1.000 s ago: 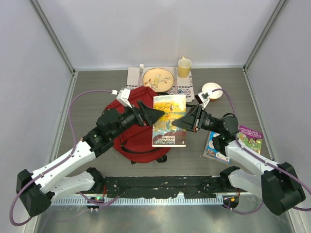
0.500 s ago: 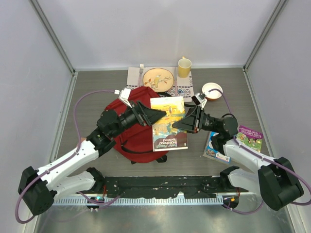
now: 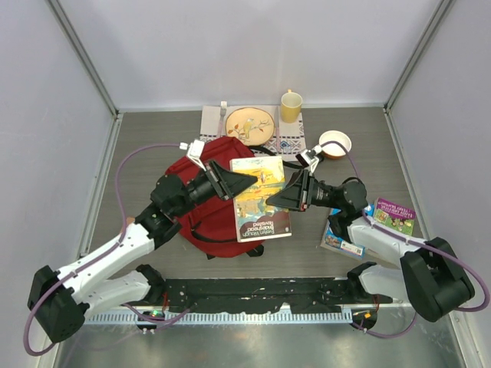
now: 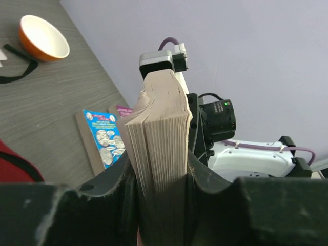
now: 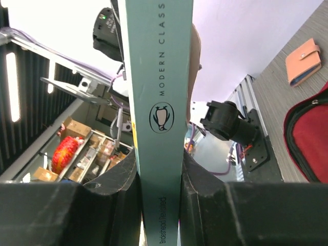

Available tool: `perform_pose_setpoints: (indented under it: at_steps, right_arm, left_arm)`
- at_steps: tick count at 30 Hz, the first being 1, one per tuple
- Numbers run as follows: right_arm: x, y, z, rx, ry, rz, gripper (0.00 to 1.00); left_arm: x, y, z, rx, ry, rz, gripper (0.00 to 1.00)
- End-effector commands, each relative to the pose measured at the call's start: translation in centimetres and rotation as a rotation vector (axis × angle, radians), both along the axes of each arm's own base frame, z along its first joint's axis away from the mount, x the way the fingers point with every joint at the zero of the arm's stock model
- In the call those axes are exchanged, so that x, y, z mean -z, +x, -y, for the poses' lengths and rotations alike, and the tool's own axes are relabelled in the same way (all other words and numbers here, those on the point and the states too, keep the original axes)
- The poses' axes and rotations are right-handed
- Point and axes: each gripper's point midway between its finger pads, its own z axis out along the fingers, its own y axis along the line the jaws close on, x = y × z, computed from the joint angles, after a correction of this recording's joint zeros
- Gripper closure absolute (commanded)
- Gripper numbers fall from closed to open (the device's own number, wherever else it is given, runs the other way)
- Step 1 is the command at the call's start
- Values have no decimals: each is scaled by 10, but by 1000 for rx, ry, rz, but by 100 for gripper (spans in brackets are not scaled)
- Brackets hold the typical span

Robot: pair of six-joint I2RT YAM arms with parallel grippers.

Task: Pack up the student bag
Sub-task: Pick up the book from the center of the board.

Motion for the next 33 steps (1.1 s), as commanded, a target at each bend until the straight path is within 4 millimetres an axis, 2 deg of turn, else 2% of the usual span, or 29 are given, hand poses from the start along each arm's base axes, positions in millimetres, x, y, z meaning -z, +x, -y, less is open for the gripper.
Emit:
perform_pose_setpoints:
  at_steps: [1,2,3,4,5,6,8,9,11,12,14,15,16,17,18,19,20,21,26,27,28,31,33]
  right_arm:
    - [-8,16,-2,96,-18,144,99]
    - [-5,21,-4,118,-39,138,98]
    - [9,28,-6,130,-100,69,96]
    - [4,32,-5,160,-119,133,92]
    - [5,38,-5,195,-140,129,84]
    - [19,45,-4,222,-204,66,53]
    - [15,55,3,321,-273,124,38]
    - [41,70,15,437,-398,12,26]
    - [44,78,35,568,-494,22,21]
    - [63,80,48,630,-577,-44,17]
    - [73,73,54,649,-582,-100,16]
    - [67,68,54,651,-536,-107,16]
    - [80,58,50,604,-516,-144,16]
    - [79,52,45,581,-459,-216,15]
    - [63,49,40,571,-370,-178,15]
    - [76,44,39,561,-362,-210,15]
    - [75,37,32,540,-344,-221,15]
    - [72,35,29,539,-326,-224,15]
    - [68,28,6,501,-264,-240,14]
    - [57,24,-1,483,-219,-216,14]
    - [56,24,-3,483,-206,-219,14]
    - [43,23,-13,479,-154,-203,14]
    - [43,26,-19,481,-141,-219,14]
  left_arm:
    - [-16,-2,-25,-96,24,68,78]
    - [-15,-1,-28,-112,32,68,88]
    - [-13,-1,-29,-119,46,62,93]
    - [-13,-2,-32,-124,52,67,99]
    - [-12,-1,-33,-133,61,61,100]
    - [-9,2,-35,-155,74,44,100]
    - [-7,6,-42,-198,85,32,100]
    - [-3,12,-50,-258,94,16,100]
    - [-7,18,-66,-346,67,11,100]
    - [-5,20,-72,-379,63,7,100]
    - [-10,28,-89,-479,41,7,100]
    - [-15,30,-93,-504,27,16,100]
    - [-17,34,-97,-538,15,17,100]
    - [-26,35,-100,-555,-27,26,100]
    - [-27,37,-101,-568,-46,27,100]
    - [-30,41,-105,-594,-74,24,100]
    - [-39,41,-107,-603,-124,38,100]
    - [-35,43,-107,-608,-143,24,100]
    - [-42,48,-98,-586,-214,19,100]
    - [-42,48,-97,-579,-224,17,100]
    - [-41,49,-95,-573,-237,6,100]
    - [-37,50,-98,-585,-269,-12,100]
    - [-34,50,-101,-594,-292,-18,100]
